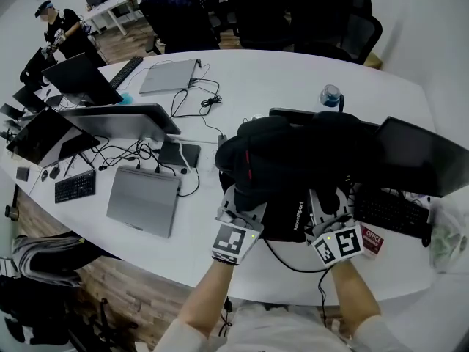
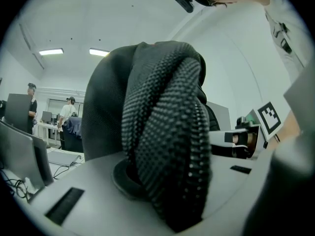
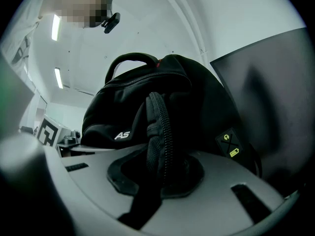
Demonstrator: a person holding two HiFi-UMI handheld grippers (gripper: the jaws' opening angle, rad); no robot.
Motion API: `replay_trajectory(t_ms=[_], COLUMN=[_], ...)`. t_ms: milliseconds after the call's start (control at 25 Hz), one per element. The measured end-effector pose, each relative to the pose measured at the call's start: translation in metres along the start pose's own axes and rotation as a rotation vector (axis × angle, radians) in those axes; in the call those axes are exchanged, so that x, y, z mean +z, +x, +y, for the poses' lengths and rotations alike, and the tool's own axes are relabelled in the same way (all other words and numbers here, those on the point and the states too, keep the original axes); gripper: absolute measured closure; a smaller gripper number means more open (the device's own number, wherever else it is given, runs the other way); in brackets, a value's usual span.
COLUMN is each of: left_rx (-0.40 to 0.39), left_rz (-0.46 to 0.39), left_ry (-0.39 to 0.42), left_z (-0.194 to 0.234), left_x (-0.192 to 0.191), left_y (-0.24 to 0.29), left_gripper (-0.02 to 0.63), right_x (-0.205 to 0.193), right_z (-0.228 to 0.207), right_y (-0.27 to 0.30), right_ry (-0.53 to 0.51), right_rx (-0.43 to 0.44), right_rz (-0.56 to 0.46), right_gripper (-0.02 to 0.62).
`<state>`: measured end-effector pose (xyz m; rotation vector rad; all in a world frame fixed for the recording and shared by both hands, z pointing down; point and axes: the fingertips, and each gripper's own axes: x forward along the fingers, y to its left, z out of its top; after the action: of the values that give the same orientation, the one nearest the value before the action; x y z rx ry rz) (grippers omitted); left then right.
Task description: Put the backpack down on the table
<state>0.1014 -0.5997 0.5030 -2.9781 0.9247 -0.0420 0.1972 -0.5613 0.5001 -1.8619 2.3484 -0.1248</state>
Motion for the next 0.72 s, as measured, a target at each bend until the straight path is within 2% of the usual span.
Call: replay_trajectory(t_ms=[200,480,640,680,720], left_rx=[-0.024,-0.065,-0.133,-0.165,-0.204], left_rz=[-0.012,0.024,0.035,0.035,0.036], left_ry=[0.014,0.02,0.034,0.031,0.029], left_z=[-0.005,-0.019,-0.029,-0.033,-0.038], left_x=[0.001,0.007,0.005,0.005,0.005], left_y=[-0.013,-0.044,-0.06,-0.064,-0.069], left_gripper=[0.511,0.488,0.48,0.464,0.413], right_x=[0.002,0.0,-0.002,-0.002,-0.003], right_z=[0.009,0.03,0.039,0.042,0.043], right_y=[-0.012,-0.035,-0.048,-0.051,-0.054], right_ry=[0.011,0.002,-0.007,-0.013,-0.02], right_rx=[0.034,0.069,0.065,0.065,0.066], right_rz=[0.02,0.057,0.071,0.077,0.083], right_gripper=[0.554,0.534,0.498,0.487,0.472])
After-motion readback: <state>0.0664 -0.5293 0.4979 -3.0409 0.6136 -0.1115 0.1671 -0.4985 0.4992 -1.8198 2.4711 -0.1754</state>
